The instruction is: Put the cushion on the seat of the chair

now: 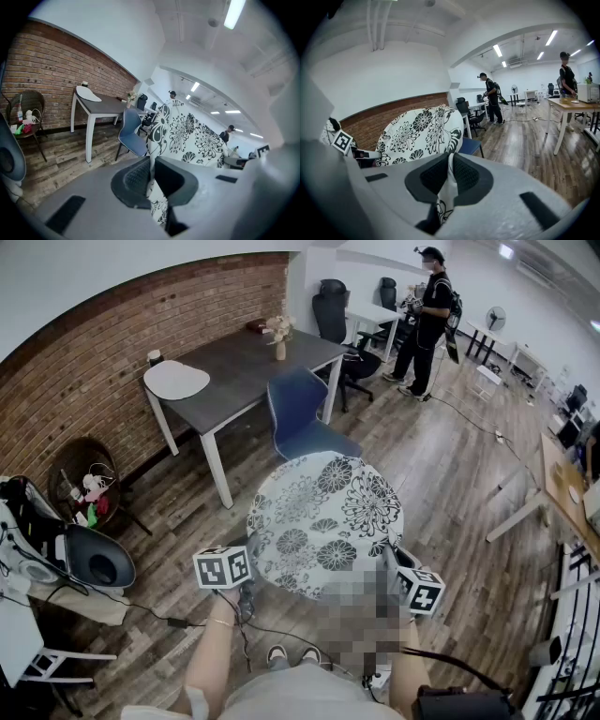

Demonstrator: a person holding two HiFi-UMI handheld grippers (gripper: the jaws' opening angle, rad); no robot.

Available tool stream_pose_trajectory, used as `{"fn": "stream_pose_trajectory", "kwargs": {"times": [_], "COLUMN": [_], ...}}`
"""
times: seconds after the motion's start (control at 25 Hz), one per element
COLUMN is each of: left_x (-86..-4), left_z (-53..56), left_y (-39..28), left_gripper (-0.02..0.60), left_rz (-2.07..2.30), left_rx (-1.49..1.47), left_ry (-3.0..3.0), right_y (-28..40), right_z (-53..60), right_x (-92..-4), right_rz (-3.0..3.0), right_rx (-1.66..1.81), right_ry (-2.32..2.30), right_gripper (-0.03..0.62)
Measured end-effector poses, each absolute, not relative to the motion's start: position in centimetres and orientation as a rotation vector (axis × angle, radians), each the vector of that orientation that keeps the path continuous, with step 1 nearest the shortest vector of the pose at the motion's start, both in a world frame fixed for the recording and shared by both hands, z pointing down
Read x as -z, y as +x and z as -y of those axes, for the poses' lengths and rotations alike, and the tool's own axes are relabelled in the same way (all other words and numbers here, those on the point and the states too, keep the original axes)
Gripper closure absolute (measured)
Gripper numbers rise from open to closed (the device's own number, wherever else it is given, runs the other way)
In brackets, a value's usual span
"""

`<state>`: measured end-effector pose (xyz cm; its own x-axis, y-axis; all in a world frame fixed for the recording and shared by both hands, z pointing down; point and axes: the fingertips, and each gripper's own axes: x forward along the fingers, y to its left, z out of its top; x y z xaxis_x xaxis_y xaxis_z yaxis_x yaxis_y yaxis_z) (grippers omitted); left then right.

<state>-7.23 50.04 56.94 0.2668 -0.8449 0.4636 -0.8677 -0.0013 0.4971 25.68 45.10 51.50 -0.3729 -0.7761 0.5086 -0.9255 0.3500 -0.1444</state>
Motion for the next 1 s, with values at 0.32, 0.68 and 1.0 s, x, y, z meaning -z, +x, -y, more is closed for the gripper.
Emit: {"fn": "stream_pose_trajectory", "kwargs": {"times": [0.32,0.68,1.0], "left_x": [-58.0,-58.8,-60.8], "left_z": [-50.4,-50.4,-49.2], "left_y": [-6.0,-6.6,-6.0], "left_gripper": [0.569,0.569,0.569], "left_rz": [1.508,1.464,1.415], "left_rx": [-0.011,-0.030,-0.084], "left_ry": [1.830,1.847,1.848], "right_y": [25.2,24.4,25.1], "right_z": [-45.5,-46.3,-45.7], "right_x": [-51.1,-51.9,-54.2], "right_rz": [2.277,2.257,2.215], "right_rx": [-0.576,-0.640,-0.739], "right_ry": [1.502,1.536,1.565], "right_gripper": [0.571,0.566,0.565]}}
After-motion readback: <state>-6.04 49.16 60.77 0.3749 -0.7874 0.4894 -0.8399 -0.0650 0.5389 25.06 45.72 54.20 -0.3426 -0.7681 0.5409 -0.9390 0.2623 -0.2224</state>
